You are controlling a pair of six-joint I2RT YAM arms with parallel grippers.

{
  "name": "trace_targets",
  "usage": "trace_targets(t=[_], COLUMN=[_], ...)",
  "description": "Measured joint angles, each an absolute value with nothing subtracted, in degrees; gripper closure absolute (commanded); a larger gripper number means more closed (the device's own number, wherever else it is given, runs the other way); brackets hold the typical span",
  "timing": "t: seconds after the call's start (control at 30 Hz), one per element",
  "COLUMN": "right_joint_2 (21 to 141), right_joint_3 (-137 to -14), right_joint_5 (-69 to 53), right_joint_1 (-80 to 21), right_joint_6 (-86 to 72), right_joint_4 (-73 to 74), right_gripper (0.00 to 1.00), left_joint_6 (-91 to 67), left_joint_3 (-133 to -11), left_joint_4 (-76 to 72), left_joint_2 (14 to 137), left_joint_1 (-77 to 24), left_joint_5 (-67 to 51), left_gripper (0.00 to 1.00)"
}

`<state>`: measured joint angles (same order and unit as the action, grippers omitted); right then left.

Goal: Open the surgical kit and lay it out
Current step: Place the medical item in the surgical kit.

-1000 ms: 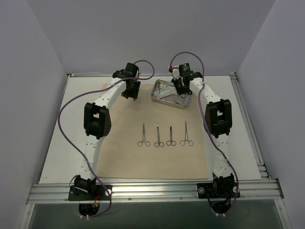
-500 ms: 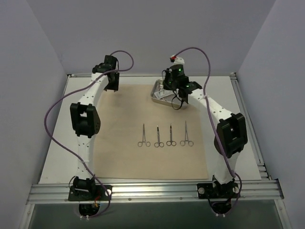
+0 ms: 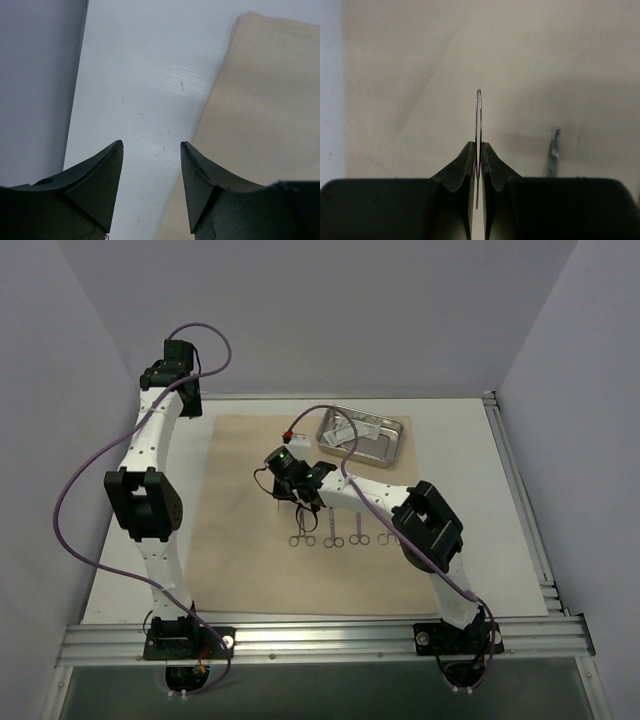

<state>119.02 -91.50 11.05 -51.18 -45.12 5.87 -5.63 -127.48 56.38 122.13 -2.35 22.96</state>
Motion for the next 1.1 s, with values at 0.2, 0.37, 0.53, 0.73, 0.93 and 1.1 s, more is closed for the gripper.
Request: trace_targets(t=[0.2,0.37,0.53,0.73,0.93,1.1], right_joint_2=[121.4,122.5,122.5,122.6,122.8,122.9], right_joint_3=[-91.5,-90.5,-89.3,-87.4,-87.2,-87.3], right_joint_5=[12.0,12.1,12.3,12.2,12.0,11.6], right_joint_1=[-55.4,-57.1,-58.1,-58.9,-59.0,-59.0], right_joint_6=[-48.7,-51.4,-53.3,-54.7,-55.5,-56.2], right_joint_4=[7.8,8.9,9.6,9.5,9.6,8.7], right_gripper=[1.0,1.0,1.0,1.0,0.91,0.73], left_joint_6=[-5.8,-6.0,-6.1,-6.4,-6.5,-6.8], left_joint_3=[-119.9,-117.9,-117.8,-117.9,-118.8,-119.7], left_joint_4=[56.0,55.9,55.8,55.8,55.9,55.9], left_joint_2=[118.7,117.9,116.7,116.5,116.5,116.5], left_joint_1=[-2.9,-2.9,-2.9,-2.9,-2.9,-2.9], left_joint_5=[21.4,20.5,20.2,19.6,19.3,19.0], left_gripper=[0.41,0.41,0.41,0.41,0.41,0.41])
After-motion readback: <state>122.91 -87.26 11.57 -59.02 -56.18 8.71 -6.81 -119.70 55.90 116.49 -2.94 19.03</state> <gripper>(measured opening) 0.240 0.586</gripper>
